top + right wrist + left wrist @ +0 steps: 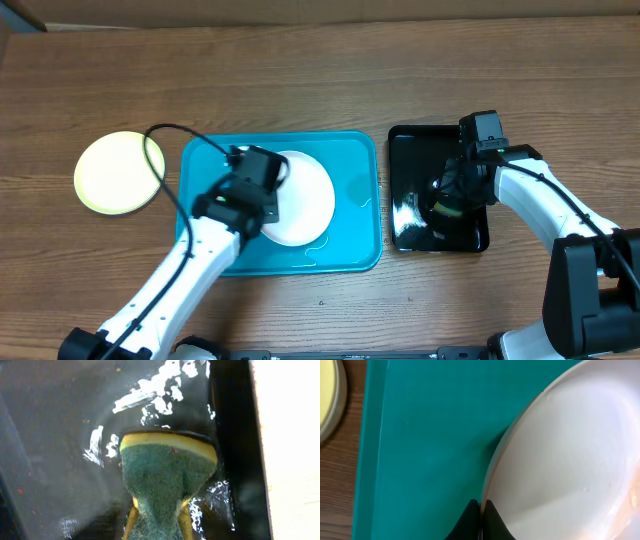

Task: Clean dirty plates on tray and stack at the side
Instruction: 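Lift the white plate off the blue tray with the left gripper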

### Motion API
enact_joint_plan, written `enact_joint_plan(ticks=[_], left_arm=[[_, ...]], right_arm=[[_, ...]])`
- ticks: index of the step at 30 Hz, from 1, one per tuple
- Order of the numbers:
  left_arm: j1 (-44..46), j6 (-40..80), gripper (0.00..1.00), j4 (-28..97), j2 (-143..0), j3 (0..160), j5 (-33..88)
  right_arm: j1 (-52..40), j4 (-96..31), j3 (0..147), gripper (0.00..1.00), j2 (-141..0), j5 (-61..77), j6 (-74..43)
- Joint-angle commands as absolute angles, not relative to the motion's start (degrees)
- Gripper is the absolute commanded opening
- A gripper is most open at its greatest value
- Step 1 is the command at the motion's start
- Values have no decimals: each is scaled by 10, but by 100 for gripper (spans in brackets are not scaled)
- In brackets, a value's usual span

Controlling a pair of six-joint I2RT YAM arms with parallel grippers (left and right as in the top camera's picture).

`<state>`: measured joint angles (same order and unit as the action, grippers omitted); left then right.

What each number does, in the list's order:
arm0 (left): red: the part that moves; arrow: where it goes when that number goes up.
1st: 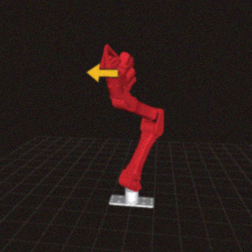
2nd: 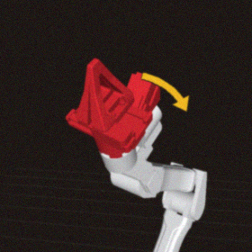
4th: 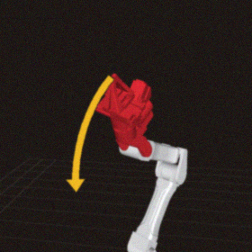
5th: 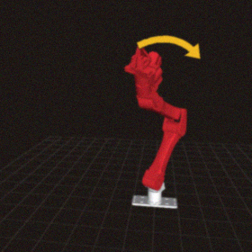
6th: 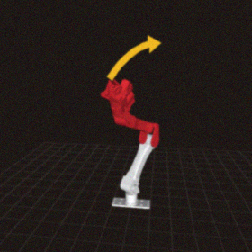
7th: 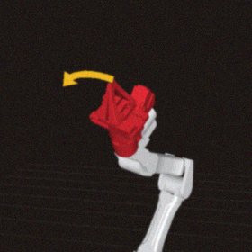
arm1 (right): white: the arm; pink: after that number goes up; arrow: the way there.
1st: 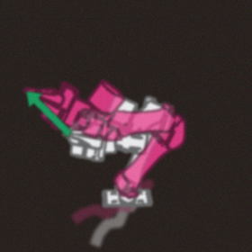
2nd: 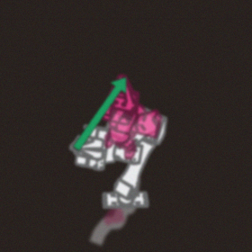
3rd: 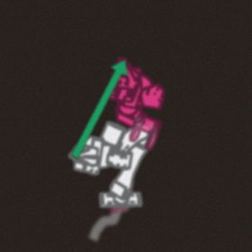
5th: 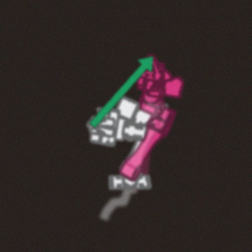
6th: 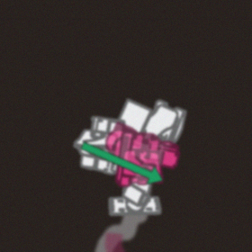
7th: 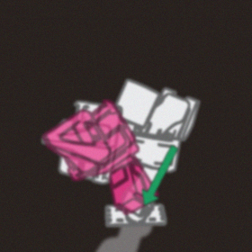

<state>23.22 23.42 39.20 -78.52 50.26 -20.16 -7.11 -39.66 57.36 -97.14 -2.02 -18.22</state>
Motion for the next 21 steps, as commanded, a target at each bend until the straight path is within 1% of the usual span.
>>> enact_joint_plan(ticks=[1, 2, 7, 11, 16, 21], left_arm=[[279, 234, 4, 390, -773, 504, -304], [290, 234, 4, 390, -773, 507, -315], [343, 234, 4, 391, -773, 529, -355], [382, 228, 4, 392, -773, 550, -410], [434, 172, 4, 386, -773, 573, -534], [480, 83, 4, 353, -773, 580, -640]], right_arm=[[-69, -397, 572, 96, -974, -29, -173], [-69, -399, 572, 100, -974, -29, -173], [-69, -397, 572, 100, -974, -29, -173], [-69, -392, 572, 100, -974, -29, -173], [-69, -392, 572, 100, -974, -29, -173], [-69, -392, 572, 100, -974, -29, -173]])
